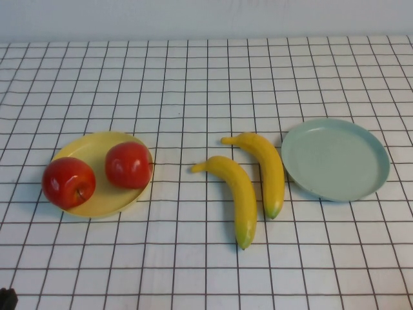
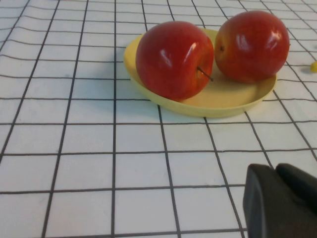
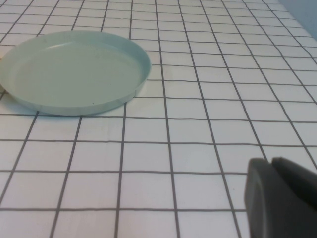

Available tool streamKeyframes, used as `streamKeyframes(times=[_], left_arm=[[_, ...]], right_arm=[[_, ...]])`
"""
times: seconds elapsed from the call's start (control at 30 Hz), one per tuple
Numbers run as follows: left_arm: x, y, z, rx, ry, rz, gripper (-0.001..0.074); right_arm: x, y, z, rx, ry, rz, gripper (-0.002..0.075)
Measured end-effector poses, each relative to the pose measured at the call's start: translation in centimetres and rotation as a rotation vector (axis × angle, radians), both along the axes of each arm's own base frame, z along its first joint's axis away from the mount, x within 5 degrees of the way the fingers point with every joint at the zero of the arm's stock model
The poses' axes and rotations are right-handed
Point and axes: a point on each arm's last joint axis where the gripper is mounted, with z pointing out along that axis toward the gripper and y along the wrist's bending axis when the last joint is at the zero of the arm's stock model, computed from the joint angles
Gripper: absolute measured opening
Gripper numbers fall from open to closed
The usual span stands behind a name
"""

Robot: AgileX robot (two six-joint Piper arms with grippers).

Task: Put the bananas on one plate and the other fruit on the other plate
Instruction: Put another type of fruit in the right plate

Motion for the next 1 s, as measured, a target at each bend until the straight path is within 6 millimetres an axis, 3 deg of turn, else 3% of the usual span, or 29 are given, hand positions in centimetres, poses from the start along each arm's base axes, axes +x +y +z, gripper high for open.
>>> streamKeyframes(times=[0.9,1.0], left_arm=[[0.0,-0.1,0.0,-0.015,0.004,-0.001,0.0000],[0.0,-0.1,0.0,-0.015,0.004,-0.001,0.0000]], right_arm=[[0.0,0.3,0.0,0.051,0.002,0.021,-0.0015],[-0.6,0.3,2.5,0.049,0.011,0.028,-0.0015]])
